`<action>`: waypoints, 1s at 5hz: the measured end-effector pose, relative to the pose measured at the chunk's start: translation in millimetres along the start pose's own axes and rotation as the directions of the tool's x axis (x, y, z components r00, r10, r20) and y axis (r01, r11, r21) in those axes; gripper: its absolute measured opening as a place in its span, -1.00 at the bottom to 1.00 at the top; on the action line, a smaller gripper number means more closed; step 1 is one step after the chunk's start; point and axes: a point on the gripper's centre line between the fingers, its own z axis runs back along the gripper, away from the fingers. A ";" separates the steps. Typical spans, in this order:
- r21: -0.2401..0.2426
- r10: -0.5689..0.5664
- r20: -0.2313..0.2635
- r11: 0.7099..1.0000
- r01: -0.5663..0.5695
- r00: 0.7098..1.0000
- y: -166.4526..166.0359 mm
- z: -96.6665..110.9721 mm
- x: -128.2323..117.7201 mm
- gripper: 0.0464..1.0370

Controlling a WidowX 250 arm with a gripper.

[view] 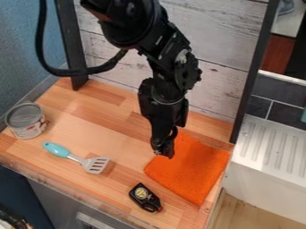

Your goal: Moved the white can to the left side of the orange napkin

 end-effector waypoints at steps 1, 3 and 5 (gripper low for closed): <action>0.029 0.007 0.009 1.000 -0.007 1.000 4.7 -6.7 0.9 0.93; 0.062 0.262 0.110 0.961 -0.270 0.959 2.4 -6.5 59.8 0.93; 0.062 0.484 0.212 0.861 -0.506 0.849 15.6 -7.9 147.0 0.93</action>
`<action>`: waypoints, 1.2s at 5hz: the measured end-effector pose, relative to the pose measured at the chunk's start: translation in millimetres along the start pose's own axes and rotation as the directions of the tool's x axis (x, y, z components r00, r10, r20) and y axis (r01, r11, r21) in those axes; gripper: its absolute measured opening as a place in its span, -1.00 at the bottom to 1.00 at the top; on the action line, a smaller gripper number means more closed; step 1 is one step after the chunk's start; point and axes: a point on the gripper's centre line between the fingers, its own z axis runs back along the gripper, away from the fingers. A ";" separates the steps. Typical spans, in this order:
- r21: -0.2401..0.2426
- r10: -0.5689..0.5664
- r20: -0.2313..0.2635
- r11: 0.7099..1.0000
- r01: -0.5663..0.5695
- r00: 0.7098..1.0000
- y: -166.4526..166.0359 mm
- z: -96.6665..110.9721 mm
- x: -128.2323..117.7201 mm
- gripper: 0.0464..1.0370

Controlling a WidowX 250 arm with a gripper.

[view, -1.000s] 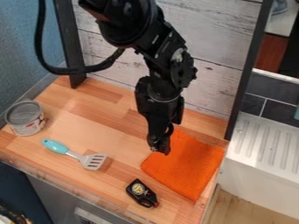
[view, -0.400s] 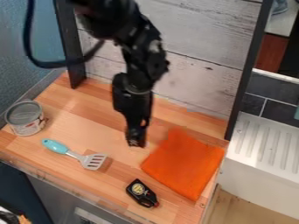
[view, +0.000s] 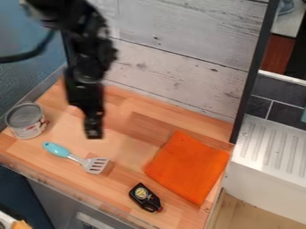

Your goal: Moved the white can to the left side of the orange napkin

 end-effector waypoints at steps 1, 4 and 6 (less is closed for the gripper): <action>-0.006 0.110 0.028 0.994 -0.109 0.994 -16.2 -4.0 41.1 0.93; -0.020 0.339 0.135 0.940 -0.340 0.931 -33.2 -24.1 140.0 0.93; -0.004 0.410 0.175 0.910 -0.415 0.895 -35.5 -42.8 167.8 0.93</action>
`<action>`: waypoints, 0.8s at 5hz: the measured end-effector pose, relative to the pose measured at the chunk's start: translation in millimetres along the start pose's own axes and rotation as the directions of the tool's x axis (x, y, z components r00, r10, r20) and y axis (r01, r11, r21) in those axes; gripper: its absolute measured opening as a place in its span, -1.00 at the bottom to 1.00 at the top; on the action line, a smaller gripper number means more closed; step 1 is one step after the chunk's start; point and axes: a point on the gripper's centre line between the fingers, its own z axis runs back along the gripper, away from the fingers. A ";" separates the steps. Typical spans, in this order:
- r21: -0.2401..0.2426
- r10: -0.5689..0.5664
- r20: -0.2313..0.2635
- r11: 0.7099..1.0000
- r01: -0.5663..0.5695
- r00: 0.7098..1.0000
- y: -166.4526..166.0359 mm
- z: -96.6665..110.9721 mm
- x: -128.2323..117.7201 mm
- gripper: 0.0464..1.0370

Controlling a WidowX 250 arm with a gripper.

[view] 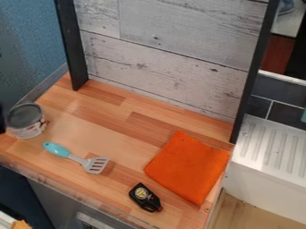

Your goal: Moved the white can to the left side of the orange napkin

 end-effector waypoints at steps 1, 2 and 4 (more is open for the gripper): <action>0.028 0.030 0.005 0.999 -0.030 1.000 -4.9 -16.2 4.2 0.93; 0.055 0.035 0.017 0.998 -0.036 0.999 -7.4 -26.1 1.6 0.93; 0.022 -0.042 0.015 0.999 0.042 0.999 -13.3 -24.4 -29.5 0.93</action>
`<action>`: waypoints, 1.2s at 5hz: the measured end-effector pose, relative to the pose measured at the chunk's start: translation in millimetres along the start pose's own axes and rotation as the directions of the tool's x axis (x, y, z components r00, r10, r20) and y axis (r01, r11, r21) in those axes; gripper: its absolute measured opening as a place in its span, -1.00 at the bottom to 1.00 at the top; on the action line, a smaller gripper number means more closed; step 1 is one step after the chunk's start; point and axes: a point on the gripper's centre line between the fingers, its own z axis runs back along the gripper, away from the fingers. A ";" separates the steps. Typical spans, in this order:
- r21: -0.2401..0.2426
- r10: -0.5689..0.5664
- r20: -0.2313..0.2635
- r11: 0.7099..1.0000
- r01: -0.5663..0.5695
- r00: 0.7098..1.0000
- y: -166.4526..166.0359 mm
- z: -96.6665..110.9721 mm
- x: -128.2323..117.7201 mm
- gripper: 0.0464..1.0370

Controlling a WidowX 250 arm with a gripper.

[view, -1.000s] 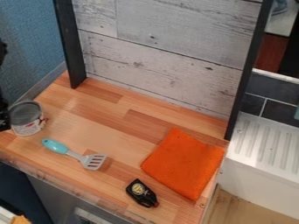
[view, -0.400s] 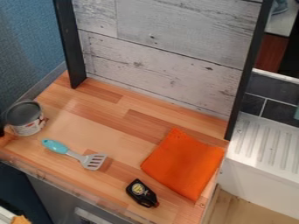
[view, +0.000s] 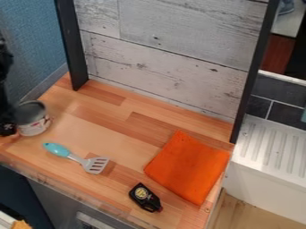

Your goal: Moved the white can to the left side of the orange napkin

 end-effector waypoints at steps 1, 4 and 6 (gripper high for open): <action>-0.017 -0.035 0.011 0.999 0.035 0.999 1.7 2.9 -10.0 0.93; -0.059 -0.095 0.008 0.994 0.095 0.995 8.6 16.8 -27.0 0.93; -0.053 -0.106 0.018 0.993 0.107 0.994 9.2 15.3 -32.5 0.93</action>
